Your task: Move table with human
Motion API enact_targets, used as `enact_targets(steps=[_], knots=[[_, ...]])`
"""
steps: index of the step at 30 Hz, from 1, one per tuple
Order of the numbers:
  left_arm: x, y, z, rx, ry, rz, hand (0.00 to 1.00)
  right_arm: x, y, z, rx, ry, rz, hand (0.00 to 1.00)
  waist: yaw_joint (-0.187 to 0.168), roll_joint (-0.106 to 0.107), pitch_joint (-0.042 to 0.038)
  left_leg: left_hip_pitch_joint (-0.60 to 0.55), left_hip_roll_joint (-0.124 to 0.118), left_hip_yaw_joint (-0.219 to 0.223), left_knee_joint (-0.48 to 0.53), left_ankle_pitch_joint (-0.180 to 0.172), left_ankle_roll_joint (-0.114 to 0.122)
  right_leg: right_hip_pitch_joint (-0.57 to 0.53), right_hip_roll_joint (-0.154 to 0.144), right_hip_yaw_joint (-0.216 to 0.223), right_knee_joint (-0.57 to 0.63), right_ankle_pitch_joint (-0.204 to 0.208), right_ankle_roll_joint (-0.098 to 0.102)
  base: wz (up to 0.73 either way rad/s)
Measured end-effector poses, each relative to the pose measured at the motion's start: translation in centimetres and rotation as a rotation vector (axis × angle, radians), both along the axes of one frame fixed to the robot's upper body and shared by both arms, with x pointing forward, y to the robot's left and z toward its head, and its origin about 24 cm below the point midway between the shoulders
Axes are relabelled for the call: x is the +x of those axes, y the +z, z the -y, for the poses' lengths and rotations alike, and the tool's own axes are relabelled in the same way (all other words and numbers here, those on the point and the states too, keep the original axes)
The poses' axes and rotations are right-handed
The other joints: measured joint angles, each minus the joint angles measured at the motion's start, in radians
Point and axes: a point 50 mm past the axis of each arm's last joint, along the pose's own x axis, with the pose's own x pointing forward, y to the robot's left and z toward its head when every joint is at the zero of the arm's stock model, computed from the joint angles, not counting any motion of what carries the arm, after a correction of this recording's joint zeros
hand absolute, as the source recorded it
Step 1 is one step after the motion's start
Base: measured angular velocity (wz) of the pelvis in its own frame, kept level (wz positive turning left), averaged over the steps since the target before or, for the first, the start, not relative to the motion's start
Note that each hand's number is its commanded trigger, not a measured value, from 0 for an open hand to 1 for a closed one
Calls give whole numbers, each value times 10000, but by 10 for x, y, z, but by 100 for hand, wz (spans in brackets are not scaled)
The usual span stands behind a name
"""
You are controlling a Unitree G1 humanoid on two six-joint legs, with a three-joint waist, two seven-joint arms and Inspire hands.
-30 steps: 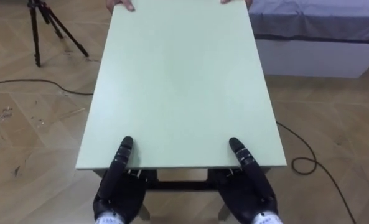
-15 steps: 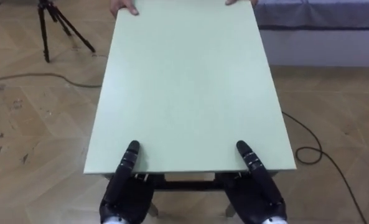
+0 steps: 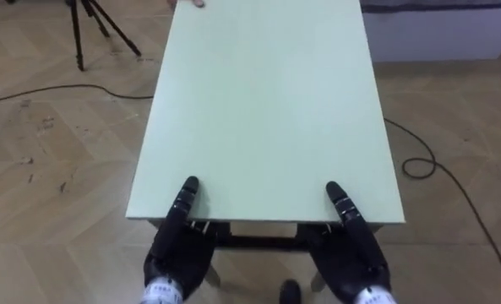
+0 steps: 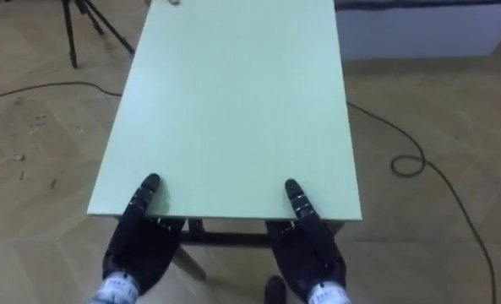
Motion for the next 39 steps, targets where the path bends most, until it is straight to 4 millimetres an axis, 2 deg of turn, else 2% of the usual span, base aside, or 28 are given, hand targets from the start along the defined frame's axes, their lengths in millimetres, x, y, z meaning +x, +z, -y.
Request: enact_targets(steps=[2, 4, 6, 7, 8, 9, 10, 11, 13, 14, 16, 19, 20, 21, 22, 23, 24, 25, 26, 28, 29, 31, 32, 33, 34, 35, 36, 39], knots=[[0, 0, 0, -29, -90, -26, 100, -1, 1, 1, -49, -34, 73, 100, 34, 1, -10, -62, 46, 584, -377, 382, 23, 378, -466, 94, 1794, -1152, 43, 18], [1, 1, 1, -83, -117, 14, 100, 0, 2, 2, -93, -56, 150, 100, 254, -25, -24, -187, 95, 1044, -413, 535, 22, 1139, -951, 203, 2736, -1711, 154, -18], [0, 3, 0, -130, -115, 59, 100, 1, 5, 2, -43, 20, 233, 100, 594, -176, -14, -455, 85, 1238, -76, 566, -16, 2001, -1517, 533, 2759, -1865, 416, -35], [0, 3, 0, -125, -107, 71, 100, 2, 5, 0, 18, 24, 230, 100, 592, -250, 24, -498, 73, 1168, 71, 581, -43, 1972, -1452, 540, 2617, -1909, 514, -17], [-1, 2, 0, -145, -82, 11, 100, 2, 5, 0, 35, 84, 152, 100, 640, -329, 65, -607, 13, 822, 115, 653, -81, 1990, -1078, 635, 2361, -1843, 609, -30], [-2, 3, 0, -149, 16, 39, 100, 4, 5, -1, 31, 132, 179, 100, 772, -285, 15, -789, 85, 422, -7, 831, -60, 2056, -673, 921, 1695, -1761, 759, -40], [-2, 4, 0, -120, 64, 111, 100, 5, 6, -1, 30, 170, 232, 100, 834, -281, 8, -878, 105, 272, -157, 998, -37, 2135, -509, 1050, 1200, -1748, 804, -51], [-2, 9, -4, -60, 217, 337, 100, 10, 9, -5, 91, 332, 419, 100, 867, -298, -68, -1077, 152, 204, -599, 1398, -41, 2369, -319, 1174, 101, -1757, 868, -35], [1, 15, -10, 120, 351, 685, 100, 16, 13, -11, 290, 456, 652, 100, 745, -556, -13, -1288, 324, 566, -915, 1703, -59, 2679, -306, 1083, -1061, -1830, 822, 1], [3, 16, -11, 255, 250, 747, 100, 15, 12, -14, 424, 363, 609, 100, 518, -815, 18, -1408, 318, 1053, -631, 1703, -58, 2913, -489, 954, -862, -2119, 615, 47], [5, 17, -15, 477, 78, 768, 100, 11, 10, -18, 615, 229, 423, 100, 480, -1213, 67, -1698, 364, 1431, 160, 1686, -29, 3300, -629, 754, -945, -2580, 508, 43], [13, 22, -16, 577, -123, 1010, 100, 13, 11, -18, 767, 160, 443, 100, 515, -1162, 113, -2503, 833, 1649, 902, 1663, 8, 3369, -616, -81, -1431, -2864, 438, 27], [20, 26, -17, 745, -140, 1283, 100, 19, 14, -19, 802, 129, 660, 100, 541, -1066, 237, -3281, 1249, 1586, 1941, 1757, -60, 3319, -436, -418, -1837, -3035, 270, 14], [24, 28, -17, 805, -120, 1413, 100, 23, 16, -19, 817, 118, 778, 100, 546, -952, 408, -3908, 1588, 1344, 2941, 2061, -180, 3297, -263, -407, -1826, -3024, 242, 22], [26, 28, -18, 880, -105, 1441, 100, 26, 14, -20, 872, 75, 740, 100, 541, -915, 532, -4894, 1557, 693, 3132, 2122, -518, 3194, -46, -70, -1628, -2962, 131, 18], [25, 26, -12, 848, -293, 1380, 100, 23, 12, -14, 886, -13, 698, 100, 590, -786, 404, -5044, 1361, 253, 969, 2672, -828, 2845, 108, 122, -1444, -2866, 14, -20], [20, 23, -6, 715, -366, 1217, 100, 18, 10, -7, 748, 26, 633, 100, 856, -444, 229, -4994, 1493, -167, -499, 3298, -1201, 2607, 413, 117, -1325, -2922, -61, -53], [16, 21, -6, 744, -332, 1113, 100, 17, 9, -6, 744, 45, 540, 100, 976, -362, 178, -4908, 1523, -355, -614, 3841, -1057, 2606, 476, 13, -1255, -2990, -67, -102], [9, 16, -8, 787, -245, 886, 100, 12, 4, -7, 649, 146, 299, 100, 1277, -442, 154, -4630, 1557, -451, -744, 4314, -947, 2661, 552, 14, -1170, -3047, -40, -86], [3, 13, -11, 854, -189, 794, 100, 7, 1, -12, 680, 184, 152, 100, 1328, -464, 113, -4393, 1534, -502, -961, 4775, -464, 2789, 649, 47, -1290, -3045, -23, -29], [4, 14, -11, 930, -307, 801, 100, 4, 0, -13, 698, 27, 124, 100, 1318, -447, 103, -4252, 1537, -569, -1377, 5162, -501, 2782, 816, 141, -1351, -2950, -190, 22], [7, 16, -10, 1048, -394, 902, 100, 4, -1, -14, 788, -115, 111, 100, 1393, -398, 83, -3839, 1572, -922, -2741, 6261, -1091, 2833, 1398, 521, -2022, -2669, -549, 20], [10, 18, -10, 1172, -469, 1057, 100, 5, 1, -14, 820, -263, 203, 100, 1395, -461, 83, -3808, 1582, -1157, -3119, 6861, -1903, 2800, 1379, 198, -2444, -2597, -632, -35], [9, 17, -10, 1056, -237, 1023, 100, 11, 1, -15, 758, -141, 284, 100, 1707, -580, 173, -3885, 1678, -1134, -1561, 5478, -1217, 2755, 1051, -198, -2455, -2738, -652, -68], [5, 15, -11, 947, -75, 895, 100, 13, 0, -16, 666, -26, 282, 100, 1791, -538, 178, -3885, 1700, -1112, -476, 4489, -1143, 2762, 1020, -259, -2464, -2662, -691, -107], [1, 13, -9, 682, 142, 708, 100, 14, 1, -14, 392, 86, 315, 100, 1852, -346, 157, -3869, 1686, -1087, 1269, 3137, -1041, 2775, 938, -594, -2474, -2509, -706, -63], [-2, 11, -7, 562, 196, 610, 100, 15, 1, -12, 271, 138, 363, 100, 1830, -112, 170, -3796, 1743, -1132, 2635, 2295, -1061, 2770, 960, -864, -2470, -2397, -754, -38], [-4, 10, -5, 472, 193, 519, 100, 15, 1, -9, 93, 179, 383, 100, 1780, 126, 216, -2718, 1817, -1222, 4394, 1057, -1092, 2698, 1015, -1465, -2464, -2211, -901, -15]])
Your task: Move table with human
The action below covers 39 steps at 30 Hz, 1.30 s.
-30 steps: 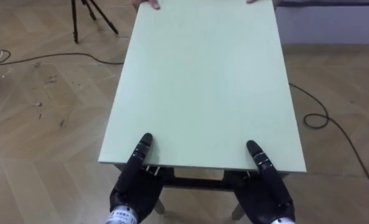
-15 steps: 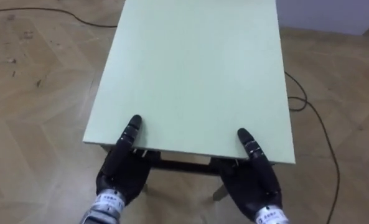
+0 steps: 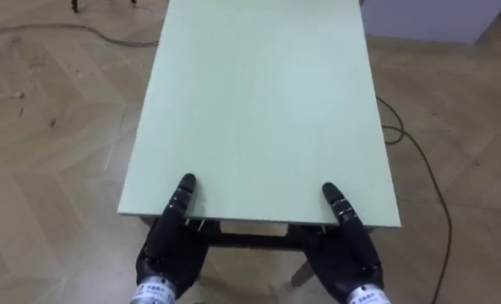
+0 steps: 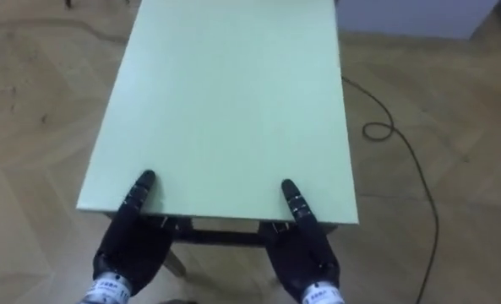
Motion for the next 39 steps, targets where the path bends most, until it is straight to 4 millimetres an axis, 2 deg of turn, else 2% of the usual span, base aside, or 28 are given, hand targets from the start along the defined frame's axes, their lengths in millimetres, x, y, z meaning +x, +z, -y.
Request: enact_targets(steps=[3, 4, 5, 6, 7, 8, 9, 10, 11, 12, 13, 15, 17, 18, 20, 24, 25, 26, 27, 28, 29, 30, 31, 32, 33, 34, 36, 39], knots=[[1, 1, 4, -159, 56, 12, 100, 2, 2, 2, -233, -77, 195, 100, -321, 329, 32, 1455, 121, -18, 30, -664, -209, -157, -2, -811, 86, 114, -44, 7], [1, 2, 5, -214, 62, 41, 100, 2, 3, 3, -249, -126, 220, 100, -345, 370, 21, 1660, 121, -30, -73, -747, -217, -266, -34, -901, 150, 139, -51, -6], [2, 3, 6, -273, 70, 99, 100, 4, 4, 3, -304, -165, 311, 100, -376, 515, 13, 2016, 140, -114, -438, -1018, -327, -452, -84, -1072, 361, 321, -103, -8], [4, 4, 6, -292, 83, 144, 100, 7, 5, 4, -357, -129, 368, 100, -427, 659, 16, 2204, 88, -132, -1086, -1381, -413, -800, -211, -1209, 782, 760, -299, -7], [5, 4, 6, -291, 116, 125, 100, 8, 6, 3, -363, -120, 353, 100, -433, 695, 22, 2262, 10, -104, -1496, -1436, -386, -987, -307, -1191, 1141, 1028, -399, 9], [5, 4, 5, -225, 150, 47, 100, 7, 5, 3, -446, -68, 290, 100, -573, 592, -34, 2724, -410, -239, -2717, -1452, -338, -1502, -524, -947, 1779, 1132, -388, 23], [5, 4, 3, -293, 196, 60, 100, 7, 6, 0, -409, -24, 345, 100, -767, 659, -116, 2923, -514, -573, -3658, -1547, -144, -2075, -73, -491, 1293, 961, -152, 19], [6, 5, 2, -269, 240, 195, 100, 10, 7, -2, -372, 7, 455, 100, -758, 726, -110, 2873, -478, -737, -3927, -1637, 10, -2298, 356, -245, 605, 1084, -171, 17], [9, 8, -1, -197, 311, 402, 100, 14, 10, -6, -370, 38, 642, 100, -844, 686, -128, 2539, -576, -1049, -4008, -1816, 174, -2612, 739, 135, -437, 1923, -350, 29], [10, 8, -2, -204, 325, 426, 100, 14, 10, -6, -412, 32, 690, 100, -980, 613, -128, 2474, -775, -1110, -4011, -1928, 157, -2714, 589, 110, -559, 2828, -564, 57], [10, 4, 3, -307, 301, 154, 100, 12, 9, -3, -559, -65, 652, 100, -1051, 834, -115, 2563, -871, -1069, -4102, -2104, 152, -2835, 366, -213, -83, 3085, -930, 52], [11, 4, 6, -348, 195, 90, 100, 11, 8, -1, -602, -117, 599, 100, -1069, 665, -67, 2548, -1077, -1026, -4329, -1932, 225, -2850, 107, -257, -17, 3080, -954, 30], [9, 1, 7, -324, 151, -22, 100, 9, 6, 0, -604, -147, 482, 100, -994, 533, -78, 2477, -1211, -992, -4273, -1847, 248, -2727, -19, -399, -354, 3135, -1054, 6], [9, 0, 7, -317, 142, -94, 100, 8, 5, 0, -621, -158, 424, 100, -966, 530, -80, 2450, -1222, -948, -4237, -1830, 275, -2642, -36, -446, -492, 3119, -1001, 0], [6, -5, 8, -294, 105, -295, 100, 3, 1, 1, -654, -198, 228, 100, -1008, 470, -74, 2380, -1386, -902, -4227, -1623, 386, -2394, -159, -431, -934, 3206, -444, 11], [3, -9, 9, -271, 27, -528, 100, -4, -2, 3, -667, -257, -21, 100, -1102, 215, -120, 2205, -1814, -665, -4225, -1257, 676, -2234, -483, -178, -1600, 4007, -157, 5], [1, -10, 10, -299, 34, -601, 100, -4, -3, 3, -703, -248, -46, 100, -1218, 146, -107, 2132, -1951, -612, -4256, -1096, 820, -2143, -612, -15, -1956, 4280, 161, 7], [0, -10, 11, -323, 34, -661, 100, -4, -3, 6, -770, -297, -72, 100, -1278, 86, -131, 2024, -2055, -454, -4312, -939, 981, -2121, -644, 406, -2179, 4426, 842, 9], [0, -11, 11, -342, 39, -738, 100, -5, -3, 8, -725, -253, -184, 100, -1287, 90, -110, 1981, -1953, -71, -4327, -822, 1074, -2192, -736, 773, -1675, 4266, 1003, 15], [-1, -11, 11, -343, 4, -800, 100, -6, -4, 8, -709, -258, -276, 100, -1335, 110, -100, 2009, -1865, 90, -4335, -766, 1078, -2244, -848, 911, -938, 3872, 879, 33], [-1, -12, 11, -288, -102, -866, 100, -10, -6, 9, -563, -349, -455, 100, -1423, 87, -114, 2104, -1755, 271, -4524, -585, 1091, -2207, -1089, 947, 512, 2959, 883, 43], [-1, -12, 12, -255, -176, -877, 100, -12, -8, 7, -435, -401, -555, 100, -1490, 22, -126, 2220, -1673, 490, -4836, -360, 1046, -1886, -1406, 963, 1633, 2173, 1013, 36], [-1, -12, 12, -242, -197, -869, 100, -13, -8, 7, -403, -416, -578, 100, -1469, 14, -128, 2249, -1679, 498, -4993, -247, 1051, -1660, -1530, 999, 1956, 1821, 1141, 8], [-1, -11, 11, -231, -202, -852, 100, -13, -8, 7, -399, -412, -579, 100, -1403, 19, -127, 2241, -1680, 518, -5185, -83, 1045, -1124, -1669, 1088, 2101, 1350, 1377, -12], [-1, -11, 11, -211, -191, -834, 100, -13, -8, 6, -408, -421, -556, 100, -1253, -11, -130, 2229, -1699, 575, -5262, 36, 1027, -654, -1638, 1214, 1720, 1056, 1524, -20], [-1, -11, 11, -196, -191, -831, 100, -13, -8, 6, -431, -433, -545, 100, -1186, -36, -126, 2228, -1716, 609, -5309, 85, 1001, -482, -1549, 1284, 1286, 1035, 1546, -22], [-4, -12, 10, -132, -205, -899, 100, -13, -8, 7, -464, -433, -557, 100, -1058, -18, -127, 2291, -1719, 653, -5558, 272, 951, -76, -1245, 1292, 207, 1247, 1262, -17], [-5, -13, 9, -65, -221, -929, 100, -14, -9, 6, -462, -416, -617, 100, -887, -34, -126, 2467, -1569, 698, -5960, 487, 898, 287, -935, 1359, -740, 1687, 1085, -13]])
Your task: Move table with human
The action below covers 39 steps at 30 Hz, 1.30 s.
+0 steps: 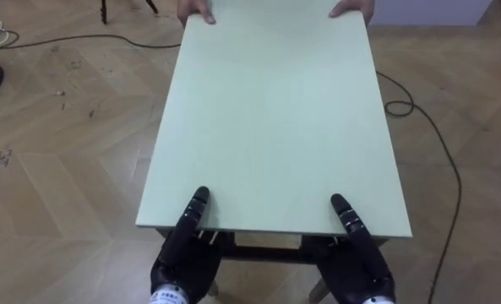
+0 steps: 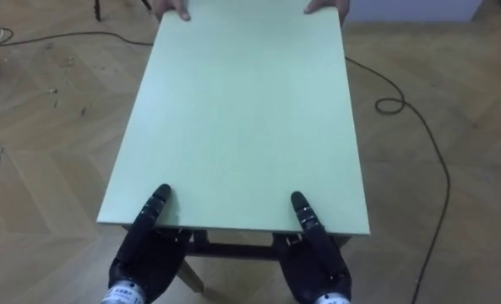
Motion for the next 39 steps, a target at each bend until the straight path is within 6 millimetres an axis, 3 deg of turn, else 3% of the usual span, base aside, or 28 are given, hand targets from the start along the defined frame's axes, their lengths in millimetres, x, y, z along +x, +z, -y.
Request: enact_targets(steps=[3, 14, 22, 29, 33, 35, 39], knots=[[-1, 1, -2, 51, 6, 24, 100, 0, 0, 0, -62, 39, 5, 100, -38, -16, -4, -43, 36, -1, -115, 70, 9, 108, 93, 18, -436, 176, -70, 0], [-1, 5, -5, 258, -187, 261, 100, -1, 0, -1, 38, -9, 29, 100, -91, -234, 13, -41, 19, -310, -205, 97, -2, 461, 167, -123, -988, 196, -87, 8], [-3, 7, -6, 233, -117, 366, 100, 0, 1, -4, 22, -7, 201, 100, 246, -288, 34, -234, 9, -654, -212, 118, -40, 471, 166, -478, -1026, 169, -44, 15], [-8, 6, -9, 151, -30, 444, 100, 1, 1, -3, -140, 166, 342, 100, 424, -189, 36, -464, -45, -1529, -27, 186, -151, 995, 133, -1505, -1209, 84, 49, 46], [-9, 6, -8, 74, -15, 444, 100, 2, 2, -2, -314, 205, 427, 100, 431, -6, 0, -677, -68, -1673, 148, 208, -176, 1282, 74, -2119, -1212, -89, 41, 62], [-9, 6, -4, -56, -29, 474, 100, 4, 3, 1, -556, 183, 544, 100, 356, 137, -18, -775, -126, -1635, 123, 361, -186, 1414, -30, -2644, -1212, -196, 40, 77], [-9, 6, -3, -85, -59, 473, 100, 4, 4, 2, -579, 157, 550, 100, 258, 278, -9, -806, -152, -1503, 145, 539, -181, 1746, -89, -2929, -1211, -312, 168, 62]])
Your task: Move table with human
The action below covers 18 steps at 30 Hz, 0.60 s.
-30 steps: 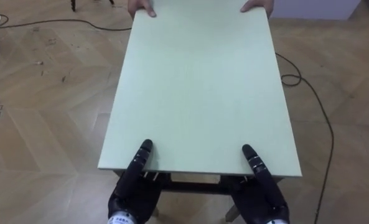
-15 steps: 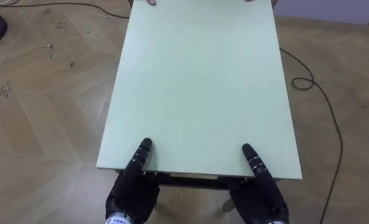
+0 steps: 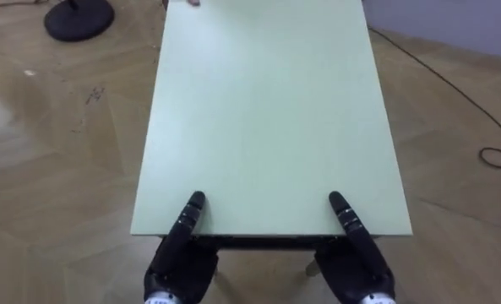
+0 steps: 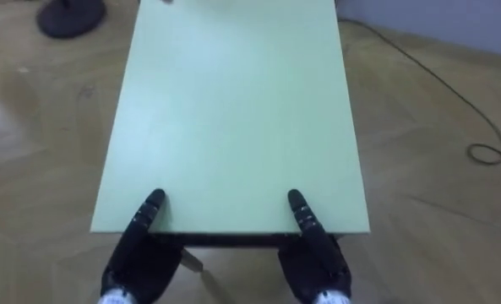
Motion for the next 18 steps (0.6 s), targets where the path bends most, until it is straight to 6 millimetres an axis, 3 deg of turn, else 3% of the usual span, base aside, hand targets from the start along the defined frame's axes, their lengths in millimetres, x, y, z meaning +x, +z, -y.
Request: enact_targets(steps=[9, 11, 16, 18], knots=[[-5, -2, -1, -88, 177, -184, 100, 0, 0, -4, -1, 105, -3, 100, 273, 18, 14, -247, -241, -93, 37, 251, 186, 61, -169, -29, 51, -81, 12, 28], [-7, -3, 0, -144, 236, -259, 100, 1, 0, -3, -84, 164, 17, 100, 324, 28, 24, -368, -338, -105, 97, 319, 299, 4, -318, -220, 244, -121, 76, 33], [-11, -3, -2, -234, 594, -271, 100, 5, 1, -7, -230, 384, 18, 100, 678, -22, 54, -367, -532, -207, 106, 445, 510, -53, -610, -220, 602, -188, 179, 15], [-12, -2, -5, -143, 616, -231, 100, 4, 1, -10, -152, 364, -111, 100, 552, -80, 93, -449, -847, -814, 178, 470, 563, 29, -658, -112, 782, -343, 237, 62]])
